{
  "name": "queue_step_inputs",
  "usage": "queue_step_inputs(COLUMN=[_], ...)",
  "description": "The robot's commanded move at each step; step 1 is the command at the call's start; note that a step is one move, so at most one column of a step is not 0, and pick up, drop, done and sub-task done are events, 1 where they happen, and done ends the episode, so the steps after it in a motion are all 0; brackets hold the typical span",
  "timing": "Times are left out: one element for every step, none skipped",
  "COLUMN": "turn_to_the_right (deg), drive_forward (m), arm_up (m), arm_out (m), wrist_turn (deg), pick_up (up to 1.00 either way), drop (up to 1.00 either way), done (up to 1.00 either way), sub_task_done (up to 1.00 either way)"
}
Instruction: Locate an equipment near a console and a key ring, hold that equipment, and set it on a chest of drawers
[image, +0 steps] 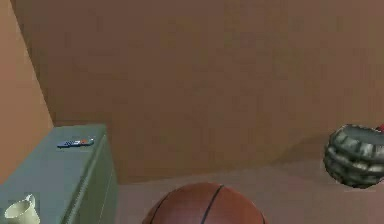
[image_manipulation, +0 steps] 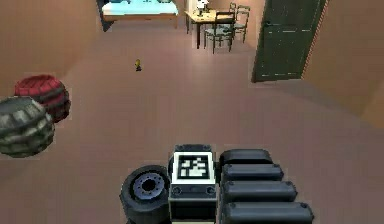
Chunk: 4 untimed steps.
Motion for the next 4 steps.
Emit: queue_step_inputs(turn_to_the_right=[0.0, -45.0, -45.0, -3.0], drive_forward=[0.30, 0.00, 0.00, 0.00], arm_up=[0.00, 0.00, 0.00, 0.00], arm_out=[0.00, 0.00, 0.00, 0.00], wrist_turn=[0.0, 0.0, 0.0, 0.0], pick_up=[0.00, 0.00, 0.00, 0.00], drop=[0.00, 0.00, 0.00, 0.00], done=[0.00, 0.00, 0.00, 0.00], sub_task_done=[0.00, 0.00, 0.00, 0.00])
